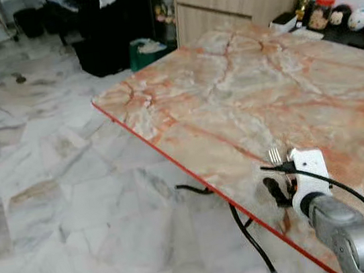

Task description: Setting the table

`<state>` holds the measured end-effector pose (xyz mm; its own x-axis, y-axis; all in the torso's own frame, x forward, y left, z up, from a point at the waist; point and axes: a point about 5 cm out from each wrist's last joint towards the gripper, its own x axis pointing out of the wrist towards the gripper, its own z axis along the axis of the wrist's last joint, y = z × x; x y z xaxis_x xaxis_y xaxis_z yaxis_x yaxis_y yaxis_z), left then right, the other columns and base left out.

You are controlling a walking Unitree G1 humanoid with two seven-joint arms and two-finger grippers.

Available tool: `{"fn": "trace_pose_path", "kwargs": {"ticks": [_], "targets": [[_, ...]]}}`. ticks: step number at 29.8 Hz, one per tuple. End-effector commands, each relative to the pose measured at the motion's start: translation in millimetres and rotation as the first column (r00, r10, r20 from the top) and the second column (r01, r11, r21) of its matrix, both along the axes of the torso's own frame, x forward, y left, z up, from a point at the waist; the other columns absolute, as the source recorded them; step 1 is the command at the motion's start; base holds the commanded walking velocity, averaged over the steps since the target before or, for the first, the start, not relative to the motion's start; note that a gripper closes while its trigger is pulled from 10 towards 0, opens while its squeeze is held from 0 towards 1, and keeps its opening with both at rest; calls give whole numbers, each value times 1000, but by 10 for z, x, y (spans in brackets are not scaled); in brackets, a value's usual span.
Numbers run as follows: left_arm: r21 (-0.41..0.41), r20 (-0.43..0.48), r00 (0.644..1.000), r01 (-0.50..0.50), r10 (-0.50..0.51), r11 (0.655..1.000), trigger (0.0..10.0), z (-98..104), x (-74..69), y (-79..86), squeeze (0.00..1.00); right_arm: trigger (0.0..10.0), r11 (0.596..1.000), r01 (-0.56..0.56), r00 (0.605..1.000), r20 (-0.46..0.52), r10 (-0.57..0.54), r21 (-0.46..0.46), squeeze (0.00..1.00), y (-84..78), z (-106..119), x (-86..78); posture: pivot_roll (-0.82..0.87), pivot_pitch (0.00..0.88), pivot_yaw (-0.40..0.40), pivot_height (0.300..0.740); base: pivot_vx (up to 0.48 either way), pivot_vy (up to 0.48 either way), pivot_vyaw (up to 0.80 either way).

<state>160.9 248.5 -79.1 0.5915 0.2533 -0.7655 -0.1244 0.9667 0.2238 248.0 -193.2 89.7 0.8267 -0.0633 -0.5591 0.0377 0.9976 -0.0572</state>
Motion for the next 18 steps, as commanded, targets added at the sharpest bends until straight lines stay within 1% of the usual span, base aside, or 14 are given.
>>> {"fn": "trace_pose_path", "kwargs": {"ticks": [1, 3, 4, 7, 9, 11, 13, 15, 18], "targets": [[5, -14, 1000, 4, -4, 1000, 10000, -8, -25, 17, 0, 10000, 999, 43, 999, 14, -43, -19, 0, -79, 47, -33, -6, 0, -20, 740, 0, 0, 0], [6, -12, 1000, 9, -9, 1000, 10000, -2, -16, 24, 0, 10000, 996, 80, 997, 18, -79, -26, 0, -151, 50, -59, -14, 0, -13, 740, 0, 0, 0], [6, -12, 1000, 10, -10, 1000, 10000, -1, -16, 24, 0, 10000, 996, 80, 997, 17, -79, -26, 0, -152, 52, -62, -14, 0, -13, 740, 0, 0, 0], [7, -10, 1000, 12, -12, 1000, 10000, 2, -9, 27, 0, 10000, 997, 75, 997, 28, -75, -2, 0, -118, 67, -50, -17, 0, -9, 740, 0, 0, 0], [8, -9, 1000, 15, -15, 1000, 10000, 4, -2, 22, 0, 10000, 998, 56, 997, 53, -58, 35, 0, -58, 98, -5, -12, 0, -9, 740, 0, 0, 0], [7, -7, 1000, 15, -15, 1000, 10000, 4, 4, 13, 0, 10000, 999, 30, 998, 52, -31, 32, 0, -29, 94, 34, -6, 0, -9, 740, 0, 0, 0], [7, -7, 1000, 15, -15, 1000, 10000, 4, 6, 10, 0, 10000, 999, 27, 998, 51, -28, 33, 0, -23, 88, 44, -6, 0, -9, 740, 0, 0, 0], [8, -8, 1000, 16, -16, 1000, 10000, 3, 8, 4, 0, 10000, 999, -19, 998, 65, 16, 49, 0, 27, 65, 99, -6, 0, -10, 740, 0, 0, 0], [9, -8, 1000, 14, -14, 1000, 10000, 3, 11, 3, 0, 10000, 997, -44, 996, 75, 39, 56, 0, 67, 65, 135, 1, 0, -10, 740, 0, 0, 0]]}}
